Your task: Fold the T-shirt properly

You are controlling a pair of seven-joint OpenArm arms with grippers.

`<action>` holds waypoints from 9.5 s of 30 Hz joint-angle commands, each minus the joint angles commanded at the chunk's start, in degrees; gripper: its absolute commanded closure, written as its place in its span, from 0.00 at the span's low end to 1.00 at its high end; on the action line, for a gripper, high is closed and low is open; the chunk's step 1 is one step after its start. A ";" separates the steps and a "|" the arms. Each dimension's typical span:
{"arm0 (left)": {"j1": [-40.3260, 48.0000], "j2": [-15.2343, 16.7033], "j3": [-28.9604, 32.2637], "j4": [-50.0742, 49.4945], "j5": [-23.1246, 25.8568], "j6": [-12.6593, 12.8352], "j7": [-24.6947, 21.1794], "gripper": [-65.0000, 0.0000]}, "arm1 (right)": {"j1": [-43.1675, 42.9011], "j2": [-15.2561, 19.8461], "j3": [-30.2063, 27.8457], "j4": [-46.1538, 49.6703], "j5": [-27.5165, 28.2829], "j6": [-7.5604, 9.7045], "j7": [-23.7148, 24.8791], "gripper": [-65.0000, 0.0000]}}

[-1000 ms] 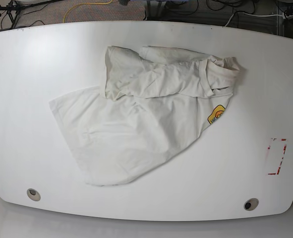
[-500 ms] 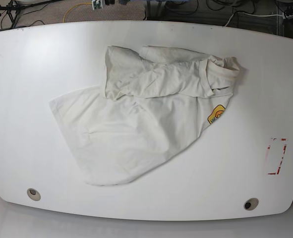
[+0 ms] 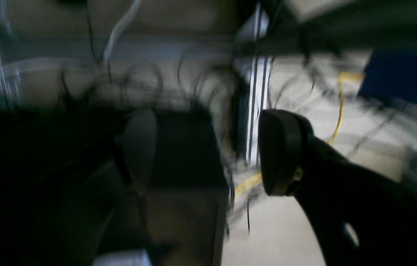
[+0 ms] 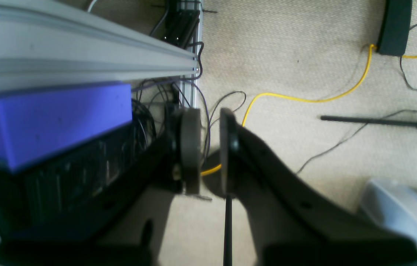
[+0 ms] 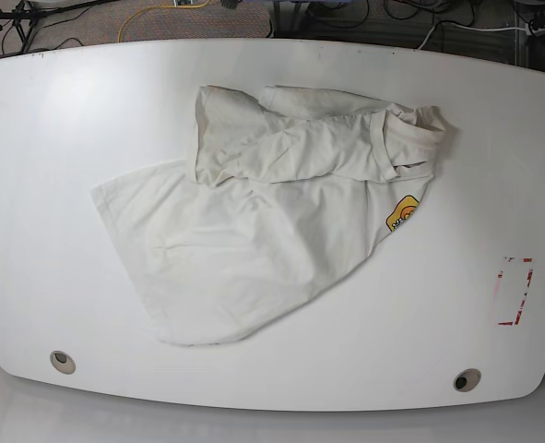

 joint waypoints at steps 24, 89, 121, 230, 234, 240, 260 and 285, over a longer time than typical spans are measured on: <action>15.82 -0.70 -2.99 22.33 -0.26 0.00 0.00 0.38 | -17.67 0.18 -0.09 19.16 6.95 3.34 -0.18 0.87; 10.90 -4.57 6.59 57.67 -0.44 0.09 8.09 0.08 | -9.32 -0.09 -0.09 47.38 6.95 3.16 -3.16 0.31; -5.71 13.27 0.62 57.41 -5.36 2.73 34.81 0.09 | -7.74 0.44 -0.09 47.21 6.59 3.78 -3.25 0.31; -21.36 11.96 -2.99 50.11 -14.68 2.55 51.78 0.95 | -5.27 0.00 -0.09 47.12 6.95 8.53 -6.95 0.31; -21.80 11.96 -3.78 49.67 -14.77 2.46 51.78 1.00 | -5.27 0.00 -0.09 47.12 6.95 8.53 -6.95 0.31; -20.31 11.69 -3.87 52.22 -14.77 2.29 51.78 1.00 | -4.92 0.00 0.44 47.12 6.95 8.09 -6.95 0.32; -11.69 8.09 -5.01 57.76 -14.86 -7.38 51.78 1.00 | 15.91 -0.18 9.14 47.03 7.03 8.53 -24.18 0.30; -10.64 -1.05 -16.00 57.58 -28.66 -12.04 51.78 1.00 | 42.90 7.30 16.79 23.65 6.95 8.62 -40.35 0.30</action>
